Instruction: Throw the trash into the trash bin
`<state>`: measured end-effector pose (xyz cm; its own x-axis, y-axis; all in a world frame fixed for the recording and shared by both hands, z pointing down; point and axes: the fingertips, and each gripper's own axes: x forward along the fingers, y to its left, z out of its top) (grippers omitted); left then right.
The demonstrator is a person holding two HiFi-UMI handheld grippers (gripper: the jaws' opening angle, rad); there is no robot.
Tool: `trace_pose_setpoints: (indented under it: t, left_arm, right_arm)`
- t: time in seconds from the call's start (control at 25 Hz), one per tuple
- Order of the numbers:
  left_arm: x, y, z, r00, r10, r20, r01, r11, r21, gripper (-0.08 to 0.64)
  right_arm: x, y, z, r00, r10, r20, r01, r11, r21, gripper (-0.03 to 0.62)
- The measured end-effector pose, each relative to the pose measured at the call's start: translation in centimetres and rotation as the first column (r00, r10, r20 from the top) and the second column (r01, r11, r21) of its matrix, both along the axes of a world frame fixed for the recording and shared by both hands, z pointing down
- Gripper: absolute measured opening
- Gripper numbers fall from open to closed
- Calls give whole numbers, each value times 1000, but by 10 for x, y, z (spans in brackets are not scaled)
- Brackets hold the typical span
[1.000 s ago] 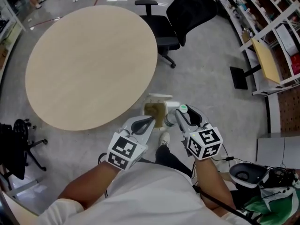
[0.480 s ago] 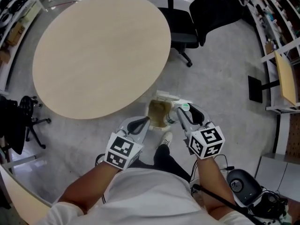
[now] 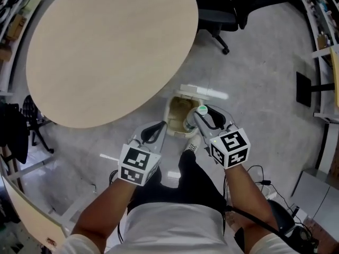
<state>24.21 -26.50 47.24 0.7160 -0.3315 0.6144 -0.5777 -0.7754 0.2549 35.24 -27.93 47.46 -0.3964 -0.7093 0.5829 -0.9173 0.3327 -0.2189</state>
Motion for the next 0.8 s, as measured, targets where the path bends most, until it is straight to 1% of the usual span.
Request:
trace_pose_setpoints:
  t: [0.12,0.2,0.36,0.52,0.68,0.8]
  left_arm:
    - [5,-1,22,1000,9,22,-9,1000,7,8]
    - [7,-5,34,999,-8,33,8,1000,9,8]
    - [3,-2,59,997,-56,62,58,998,-36,8]
    - [2,10,85,994,-17,107,24,998,-58,8]
    - [1,8,110,991,-4,133,12,998,-60,8]
    - [1,5,138,990,-3,139,15,996,-85,8]
  right_arm:
    - [-10,0,41,999,-44,10,45,998,-33,150]
    - [-12,2,77,999,-44,19,45,996,-74,150]
    - [-9,5,151,999,-38,-3,36,983,-181,150]
    - [-8,6,212,997,-56,-55,39,962,-269,150]
    - [-16,7,255,995,-87,-51,66,942,-330,150]
    - [-20,6,287,990,-115,-76,79,926,-369,150]
